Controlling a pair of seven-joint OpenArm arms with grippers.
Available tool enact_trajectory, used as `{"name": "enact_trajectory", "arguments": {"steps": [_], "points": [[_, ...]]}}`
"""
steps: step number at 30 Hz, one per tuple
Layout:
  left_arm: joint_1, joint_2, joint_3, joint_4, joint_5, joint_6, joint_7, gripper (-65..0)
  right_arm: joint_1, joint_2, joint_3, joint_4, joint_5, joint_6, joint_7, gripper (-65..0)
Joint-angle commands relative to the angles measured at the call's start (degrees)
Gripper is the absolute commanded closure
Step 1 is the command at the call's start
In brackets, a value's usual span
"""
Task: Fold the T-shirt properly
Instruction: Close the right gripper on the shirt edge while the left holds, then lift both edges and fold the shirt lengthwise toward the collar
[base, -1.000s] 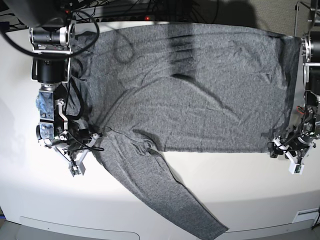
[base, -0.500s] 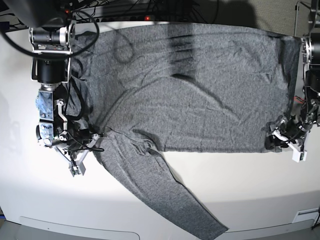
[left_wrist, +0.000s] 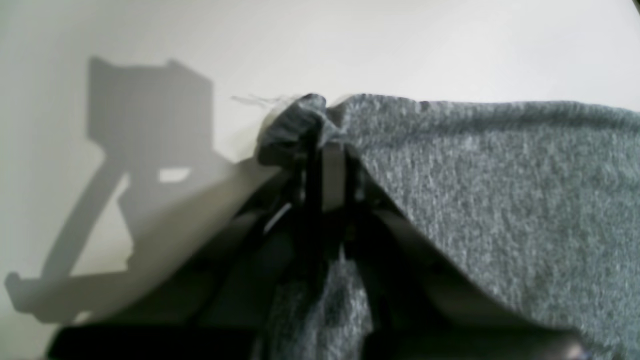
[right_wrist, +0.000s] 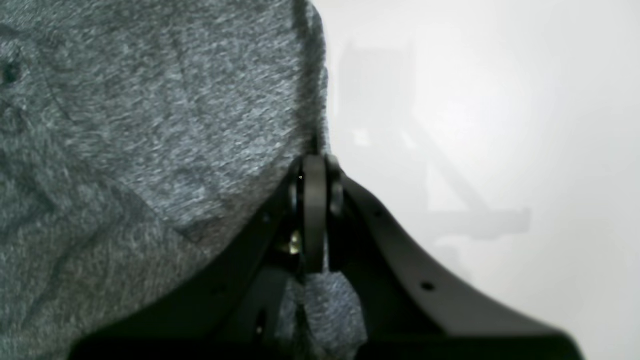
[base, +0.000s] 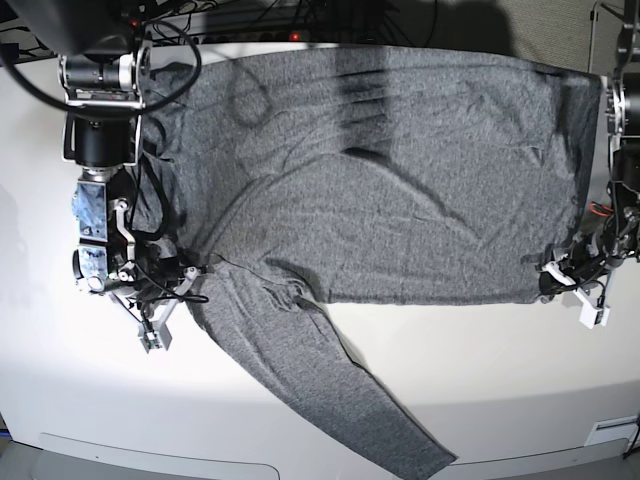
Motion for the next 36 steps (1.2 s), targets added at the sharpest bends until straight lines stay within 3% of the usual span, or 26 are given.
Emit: {"name": "enact_trajectory", "arguments": {"steps": [1,9,17,24,28,32,36], "points": [[-1.55,-0.96,-0.13,0.50,-0.07,-0.63,-1.31,-0.6,1.77,0.61,0.09,1.25,0.31,0.15,0.94,0.0],[-1.55,-0.98,-0.13,0.52,-0.09,-0.66,-6.32,-0.6,1.77,0.63,0.09,1.25,0.28,0.15,0.96,0.0],[-1.55,-0.94,-0.13,0.52,-0.13,-0.66,-15.02,-0.6,1.77,0.63,0.09,1.25,0.48,0.15,1.11,0.0],[-1.55,-1.79,-0.11,0.52,-0.07,-0.70,-14.43,-0.6,1.75,0.61,0.09,4.17,0.46,0.17,-0.28,0.0],[-1.55,-3.08,-0.11,0.52,-0.09,-0.74,-14.25,-0.6,1.66,0.63,0.09,7.63,0.46,2.08,-1.88,0.0],[-1.46,-4.35,-0.11,1.40,-0.13,-3.33,-11.13,-0.6,0.46,0.63,0.09,10.27,0.46,2.49,-2.40,0.0],[-1.07,-4.79,-0.13,4.02,-0.37,-3.33,-9.03,-0.6,-2.34,0.63,0.09,12.35,0.46,2.49,-2.12,0.0]]}}
